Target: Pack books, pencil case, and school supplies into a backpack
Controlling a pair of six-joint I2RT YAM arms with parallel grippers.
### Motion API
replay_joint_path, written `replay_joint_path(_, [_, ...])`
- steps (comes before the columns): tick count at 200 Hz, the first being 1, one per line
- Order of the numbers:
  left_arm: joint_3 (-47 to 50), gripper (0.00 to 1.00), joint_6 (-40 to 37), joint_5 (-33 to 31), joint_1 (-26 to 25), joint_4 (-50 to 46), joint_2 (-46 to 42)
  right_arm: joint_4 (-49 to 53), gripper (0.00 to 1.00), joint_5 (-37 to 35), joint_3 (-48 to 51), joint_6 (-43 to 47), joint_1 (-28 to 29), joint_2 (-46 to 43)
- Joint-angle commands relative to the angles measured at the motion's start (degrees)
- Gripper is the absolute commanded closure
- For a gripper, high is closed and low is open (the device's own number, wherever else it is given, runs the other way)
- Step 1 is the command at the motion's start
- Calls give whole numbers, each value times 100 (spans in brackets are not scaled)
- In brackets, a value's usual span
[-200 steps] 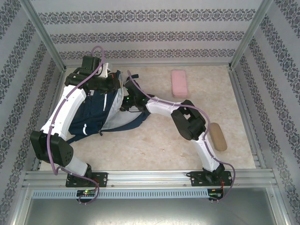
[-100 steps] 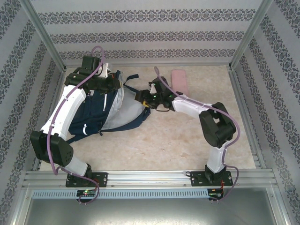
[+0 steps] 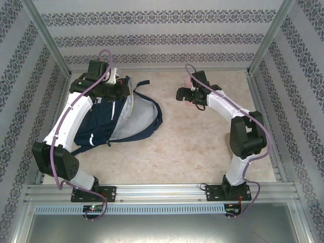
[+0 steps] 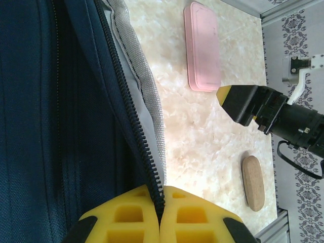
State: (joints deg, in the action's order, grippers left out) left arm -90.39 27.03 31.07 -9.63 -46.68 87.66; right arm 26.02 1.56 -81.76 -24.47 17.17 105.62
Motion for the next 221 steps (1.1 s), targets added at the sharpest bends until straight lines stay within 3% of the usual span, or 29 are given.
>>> replay_joint_path(1, [-9, 96, -80, 195, 58, 169, -302, 556, 2, -588, -384, 724, -101, 358])
replay_joint_path(70, [-18, 96, -101, 198, 58, 125, -295, 1147, 2, -1097, -1497, 1317, -272, 1414])
replay_joint_path(129, [-33, 96, -100, 165, 61, 113, -271, 1586, 2, -785, -2379, 1296, -519, 2189])
replay_joint_path(221, [-60, 96, -75, 176, 59, 115, -187, 1955, 2, -102, -2948, 1279, -524, 2824])
